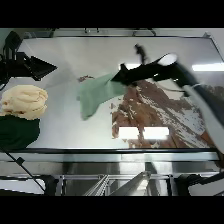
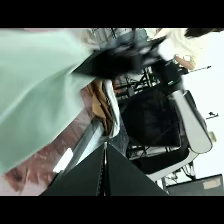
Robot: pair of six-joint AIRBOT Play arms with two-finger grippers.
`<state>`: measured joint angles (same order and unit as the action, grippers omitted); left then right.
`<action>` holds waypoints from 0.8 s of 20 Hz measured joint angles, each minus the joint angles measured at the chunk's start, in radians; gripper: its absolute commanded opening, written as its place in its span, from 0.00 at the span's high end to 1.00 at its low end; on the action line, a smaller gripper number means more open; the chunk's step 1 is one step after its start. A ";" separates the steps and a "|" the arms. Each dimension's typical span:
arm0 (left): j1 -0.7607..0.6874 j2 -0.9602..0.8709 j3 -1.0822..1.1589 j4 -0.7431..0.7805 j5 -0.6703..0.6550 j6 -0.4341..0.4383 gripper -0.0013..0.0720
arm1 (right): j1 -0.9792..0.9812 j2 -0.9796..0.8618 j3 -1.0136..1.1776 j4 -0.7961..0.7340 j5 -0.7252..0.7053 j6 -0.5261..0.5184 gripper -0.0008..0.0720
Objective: Fold the shirts.
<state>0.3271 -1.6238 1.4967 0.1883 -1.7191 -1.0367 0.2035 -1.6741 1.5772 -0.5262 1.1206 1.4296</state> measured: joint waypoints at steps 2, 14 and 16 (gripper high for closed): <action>0.000 0.000 0.000 0.000 -0.021 0.000 0.96 | -0.160 0.126 0.012 -0.125 0.080 0.114 0.96; 0.000 0.000 0.000 -0.001 -0.025 -0.033 0.96 | -0.916 0.164 0.294 -0.251 0.209 0.278 0.96; 0.000 0.000 0.000 0.000 -0.007 -0.037 0.96 | -0.976 0.135 0.373 -0.253 0.212 0.281 0.96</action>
<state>0.3271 -1.6238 1.4967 0.1879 -1.7260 -1.0733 -0.7727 -1.5391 1.9507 -0.7792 1.3323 1.7103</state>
